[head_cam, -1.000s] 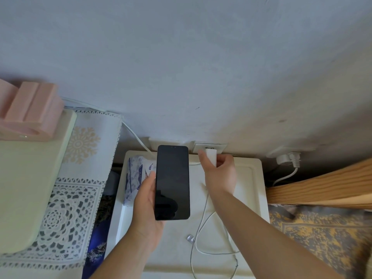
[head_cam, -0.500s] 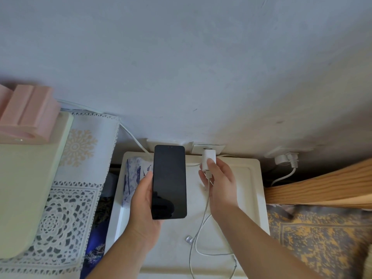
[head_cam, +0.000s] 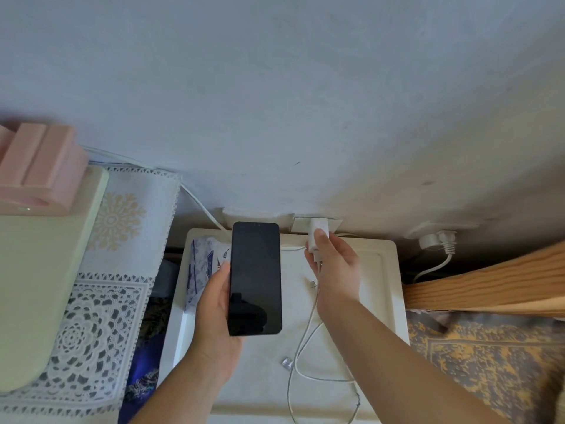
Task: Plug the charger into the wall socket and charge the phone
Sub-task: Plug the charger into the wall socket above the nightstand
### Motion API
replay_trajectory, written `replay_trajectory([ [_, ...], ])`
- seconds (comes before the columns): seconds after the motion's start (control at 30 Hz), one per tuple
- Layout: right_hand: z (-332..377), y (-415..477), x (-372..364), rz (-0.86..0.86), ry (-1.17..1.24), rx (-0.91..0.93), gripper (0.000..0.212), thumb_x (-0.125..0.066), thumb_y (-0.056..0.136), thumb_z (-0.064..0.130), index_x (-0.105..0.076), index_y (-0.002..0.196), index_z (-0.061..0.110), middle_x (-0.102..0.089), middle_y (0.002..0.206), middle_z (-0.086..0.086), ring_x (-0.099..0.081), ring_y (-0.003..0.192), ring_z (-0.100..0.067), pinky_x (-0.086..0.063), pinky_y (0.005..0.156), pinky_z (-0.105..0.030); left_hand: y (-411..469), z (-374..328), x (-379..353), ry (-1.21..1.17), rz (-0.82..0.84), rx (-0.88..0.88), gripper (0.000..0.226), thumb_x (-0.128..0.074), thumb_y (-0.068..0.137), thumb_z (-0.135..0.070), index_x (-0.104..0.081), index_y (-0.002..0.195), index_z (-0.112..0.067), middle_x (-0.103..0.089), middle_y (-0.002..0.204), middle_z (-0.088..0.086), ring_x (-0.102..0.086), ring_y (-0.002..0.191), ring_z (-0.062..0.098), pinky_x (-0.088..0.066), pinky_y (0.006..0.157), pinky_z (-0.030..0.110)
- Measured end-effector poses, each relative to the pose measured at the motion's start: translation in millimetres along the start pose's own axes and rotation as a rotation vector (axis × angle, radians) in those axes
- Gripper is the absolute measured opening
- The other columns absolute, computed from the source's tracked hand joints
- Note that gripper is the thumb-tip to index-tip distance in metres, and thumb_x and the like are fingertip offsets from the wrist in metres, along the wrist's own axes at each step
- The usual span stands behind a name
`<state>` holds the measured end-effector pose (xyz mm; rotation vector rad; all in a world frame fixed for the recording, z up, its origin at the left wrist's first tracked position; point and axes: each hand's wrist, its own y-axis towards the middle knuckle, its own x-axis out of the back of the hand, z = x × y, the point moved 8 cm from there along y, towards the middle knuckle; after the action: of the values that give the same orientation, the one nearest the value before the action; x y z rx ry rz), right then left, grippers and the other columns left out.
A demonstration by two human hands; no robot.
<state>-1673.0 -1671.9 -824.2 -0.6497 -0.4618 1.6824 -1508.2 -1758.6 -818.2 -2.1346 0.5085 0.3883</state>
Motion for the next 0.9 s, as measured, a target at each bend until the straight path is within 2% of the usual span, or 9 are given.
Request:
replay_trajectory([
  [0.13, 1, 1, -1, -0.003, -0.007, -0.019, 0.015, -0.072, 0.082, 0.021, -0.066, 0.071, 0.029, -0.067, 0.055, 0.016, -0.065, 0.072, -0.012, -0.056, 0.073, -0.019, -2, -3, 1, 0.017, -0.005, -0.007, 0.036, -0.048, 0.089, -0.045, -0.080, 0.081, -0.030, -0.078, 0.080, -0.003, -0.073, 0.071, 0.013, -0.055, 0.058, 0.028],
  [0.27, -3, 3, -1, 0.007, 0.044, -0.079, 0.009, -0.074, 0.080, 0.020, -0.066, 0.083, 0.022, -0.067, 0.081, 0.003, -0.067, 0.080, -0.016, -0.055, 0.077, -0.025, -6, -3, 0, 0.012, 0.001, -0.017, 0.037, -0.047, 0.090, -0.045, -0.080, 0.080, -0.032, -0.078, 0.080, -0.005, -0.073, 0.069, 0.013, -0.055, 0.055, 0.025],
  [0.33, -4, 4, -2, 0.044, 0.046, -0.102, 0.015, -0.074, 0.080, 0.021, -0.066, 0.092, 0.018, -0.068, 0.092, -0.001, -0.067, 0.084, -0.016, -0.055, 0.078, -0.026, -9, -2, 1, 0.020, 0.002, -0.018, 0.037, -0.047, 0.090, -0.046, -0.080, 0.083, -0.032, -0.078, 0.082, -0.004, -0.073, 0.071, 0.013, -0.055, 0.059, 0.027],
  [0.43, -2, 8, 0, 0.114, -0.046, -0.101, 0.028, -0.073, 0.081, 0.027, -0.064, 0.105, 0.016, -0.067, 0.091, 0.000, -0.064, 0.080, -0.014, -0.055, 0.082, -0.028, -12, 1, 3, 0.030, -0.001, -0.016, 0.035, -0.048, 0.089, -0.047, -0.079, 0.089, -0.030, -0.078, 0.089, -0.002, -0.074, 0.078, 0.015, -0.051, 0.069, 0.035],
  [0.57, 1, 9, 10, 0.208, -0.171, -0.111, 0.014, -0.064, 0.085, 0.037, -0.065, 0.095, 0.028, -0.068, 0.098, 0.005, -0.064, 0.095, -0.011, -0.048, 0.092, -0.028, -18, 4, 4, 0.025, -0.005, -0.008, 0.034, -0.050, 0.088, -0.048, -0.078, 0.094, -0.030, -0.078, 0.095, 0.000, -0.074, 0.082, 0.017, -0.051, 0.073, 0.037],
  [0.63, 4, 9, 25, 0.176, -0.305, -0.040, 0.010, -0.057, 0.091, 0.032, -0.065, 0.095, 0.028, -0.068, 0.103, 0.005, -0.062, 0.101, -0.011, -0.046, 0.092, -0.027, -20, 4, 3, 0.026, -0.001, -0.007, 0.033, -0.051, 0.089, -0.047, -0.079, 0.093, -0.030, -0.078, 0.093, -0.001, -0.074, 0.081, 0.016, -0.051, 0.073, 0.037],
  [0.77, 2, 4, 52, 0.104, -0.782, 0.175, 0.019, -0.058, 0.089, 0.024, -0.065, 0.107, 0.026, -0.064, 0.107, 0.003, -0.059, 0.098, -0.012, -0.046, 0.071, -0.018, -22, 2, 2, 0.035, 0.016, -0.028, 0.032, -0.050, 0.089, -0.045, -0.079, 0.087, -0.032, -0.078, 0.088, -0.005, -0.074, 0.078, 0.013, -0.053, 0.070, 0.034],
  [0.83, -4, 1, 52, 0.106, -0.965, 0.242, 0.025, -0.065, 0.084, 0.028, -0.066, 0.108, 0.020, -0.060, 0.107, 0.002, -0.058, 0.095, -0.014, -0.050, 0.080, -0.028, -22, 1, 4, 0.041, 0.021, -0.035, 0.031, -0.051, 0.088, -0.045, -0.079, 0.087, -0.033, -0.078, 0.087, -0.006, -0.073, 0.077, 0.013, -0.054, 0.068, 0.032],
  [0.9, -8, -3, 47, 0.103, -1.087, 0.326, 0.030, -0.069, 0.081, 0.032, -0.066, 0.107, 0.016, -0.054, 0.108, 0.003, -0.056, 0.093, -0.015, -0.049, 0.082, -0.030, -21, 0, 6, 0.044, 0.022, -0.034, 0.031, -0.051, 0.088, -0.046, -0.079, 0.087, -0.033, -0.078, 0.089, -0.005, -0.074, 0.079, 0.013, -0.055, 0.068, 0.031],
])
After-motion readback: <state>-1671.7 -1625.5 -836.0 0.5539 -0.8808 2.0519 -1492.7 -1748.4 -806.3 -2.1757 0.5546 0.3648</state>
